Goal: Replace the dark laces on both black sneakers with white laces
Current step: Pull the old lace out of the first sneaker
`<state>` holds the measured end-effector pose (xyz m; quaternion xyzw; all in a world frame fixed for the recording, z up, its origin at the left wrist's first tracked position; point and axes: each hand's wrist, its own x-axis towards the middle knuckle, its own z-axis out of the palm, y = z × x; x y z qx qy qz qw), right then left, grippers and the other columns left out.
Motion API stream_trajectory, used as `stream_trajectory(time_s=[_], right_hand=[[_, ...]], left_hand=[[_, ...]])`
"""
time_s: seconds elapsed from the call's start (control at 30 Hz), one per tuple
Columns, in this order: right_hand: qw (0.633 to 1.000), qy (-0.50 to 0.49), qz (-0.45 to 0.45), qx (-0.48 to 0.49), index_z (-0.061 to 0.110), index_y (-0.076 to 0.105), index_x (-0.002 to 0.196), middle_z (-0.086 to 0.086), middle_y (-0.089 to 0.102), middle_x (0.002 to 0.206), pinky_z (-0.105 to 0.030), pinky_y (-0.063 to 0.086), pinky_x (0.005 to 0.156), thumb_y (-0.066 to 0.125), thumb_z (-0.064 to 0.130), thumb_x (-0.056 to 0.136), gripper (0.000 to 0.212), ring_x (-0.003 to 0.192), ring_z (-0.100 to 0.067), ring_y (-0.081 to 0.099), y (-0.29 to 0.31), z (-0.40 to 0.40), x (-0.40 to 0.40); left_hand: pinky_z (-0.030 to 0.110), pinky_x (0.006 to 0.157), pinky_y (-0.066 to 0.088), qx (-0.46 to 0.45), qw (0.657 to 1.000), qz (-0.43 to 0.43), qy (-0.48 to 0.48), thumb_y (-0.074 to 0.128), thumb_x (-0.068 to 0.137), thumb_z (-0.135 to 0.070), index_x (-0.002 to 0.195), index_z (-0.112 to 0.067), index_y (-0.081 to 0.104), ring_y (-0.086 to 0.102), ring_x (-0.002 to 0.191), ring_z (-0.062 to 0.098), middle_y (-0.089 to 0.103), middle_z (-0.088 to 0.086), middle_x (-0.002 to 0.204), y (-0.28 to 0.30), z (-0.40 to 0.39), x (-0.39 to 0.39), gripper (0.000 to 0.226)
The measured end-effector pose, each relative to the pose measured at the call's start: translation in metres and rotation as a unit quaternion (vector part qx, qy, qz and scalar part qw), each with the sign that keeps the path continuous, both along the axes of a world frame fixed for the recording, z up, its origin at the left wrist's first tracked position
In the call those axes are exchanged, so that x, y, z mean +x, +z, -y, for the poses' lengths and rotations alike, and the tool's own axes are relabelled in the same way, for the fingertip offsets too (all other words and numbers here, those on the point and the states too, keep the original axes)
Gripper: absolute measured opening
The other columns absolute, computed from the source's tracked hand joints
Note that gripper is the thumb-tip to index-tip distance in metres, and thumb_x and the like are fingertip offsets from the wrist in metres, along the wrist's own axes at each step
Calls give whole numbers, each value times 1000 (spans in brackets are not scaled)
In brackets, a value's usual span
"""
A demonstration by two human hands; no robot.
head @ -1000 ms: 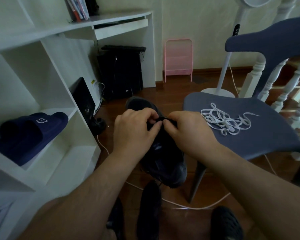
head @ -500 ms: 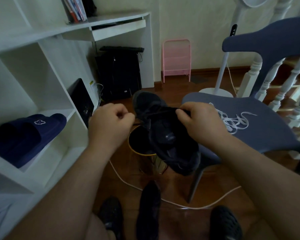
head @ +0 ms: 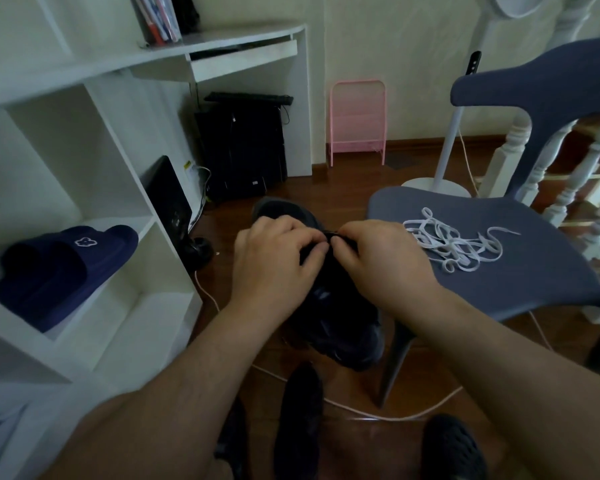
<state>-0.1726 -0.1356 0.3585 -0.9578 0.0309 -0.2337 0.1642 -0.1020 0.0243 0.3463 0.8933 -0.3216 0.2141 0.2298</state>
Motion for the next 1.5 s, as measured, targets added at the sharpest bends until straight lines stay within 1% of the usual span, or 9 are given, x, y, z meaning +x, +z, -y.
stream_trajectory(time_s=[0.23, 0.43, 0.6, 0.7, 0.8, 0.87, 1.0, 1.2, 1.5], right_hand=[[999, -34, -15, 29, 19, 59, 76, 1, 57, 68, -41, 46, 59, 52, 36, 102, 32, 68, -26, 54, -2, 23, 2], [1000, -25, -11, -1, 21, 51, 73, 2, 49, 66, -39, 39, 57, 50, 38, 103, 35, 65, -27, 51, -5, 10, 2], [1000, 8, 7, -19, 23, 45, 69, 5, 41, 64, -39, 37, 57, 51, 37, 101, 36, 64, -24, 47, -5, 1, 3], [1000, 9, 7, -21, 22, 50, 72, 5, 45, 66, -40, 40, 57, 50, 39, 101, 34, 67, -25, 50, -5, 1, 3], [1000, -21, 8, -2, 19, 58, 77, 2, 54, 70, -43, 48, 60, 51, 38, 101, 31, 72, -29, 57, -5, 15, 5], [999, -31, 1, 35, 21, 65, 83, 2, 62, 74, -44, 51, 64, 51, 39, 101, 29, 75, -27, 60, -4, 26, 5], [999, -14, -7, 35, 22, 68, 89, 2, 67, 79, -44, 53, 66, 50, 39, 102, 28, 75, -23, 61, -4, 27, 1], [1000, -6, 11, 15, 20, 66, 88, 1, 65, 80, -44, 52, 66, 48, 41, 102, 31, 77, -25, 61, -8, 16, 3], [997, 29, 67, -39, 19, 67, 92, 2, 62, 82, -46, 51, 64, 41, 43, 102, 36, 78, -25, 61, -16, 11, 5]], left_hand=[[45, 88, 45, -19, 993, -92, 67, 44, 78, -50, 65, -28, 60, 50, 90, 22, 55, -12, 78, 18, -35, 17, 30], [45, 99, 44, -7, 995, -100, 16, 47, 85, -63, 96, -47, 66, 48, 106, 16, 57, -19, 100, 11, -16, 4, 27], [43, 94, 44, 19, 998, -53, -1, 55, 95, -58, 112, -40, 77, 52, 109, 17, 61, -17, 102, 1, 0, -1, 33], [41, 89, 44, -6, 998, -55, -11, 56, 94, -52, 97, -41, 75, 53, 102, 15, 61, -18, 97, 4, 0, -1, 22], [36, 72, 39, -60, 987, -124, -84, 51, 75, -45, 60, -30, 51, 50, 81, 16, 52, -10, 75, 12, -9, 4, 21], [38, 64, 35, -74, 970, -170, -160, 48, 67, -40, 56, -20, 42, 47, 71, 18, 46, -4, 68, 13, -21, 9, 23], [47, 67, 46, -7, 963, -225, -147, 49, 75, -46, 63, -24, 55, 52, 70, 15, 52, -6, 69, 12, -29, 14, 26], [38, 77, 47, -36, 990, -130, -50, 56, 98, -56, 100, -43, 76, 56, 89, 16, 55, -15, 81, 8, -6, 1, 24], [43, 84, 49, -107, 984, -134, -45, 59, 102, -45, 88, -38, 78, 58, 87, 16, 58, -15, 75, 2, 0, -1, 25]])
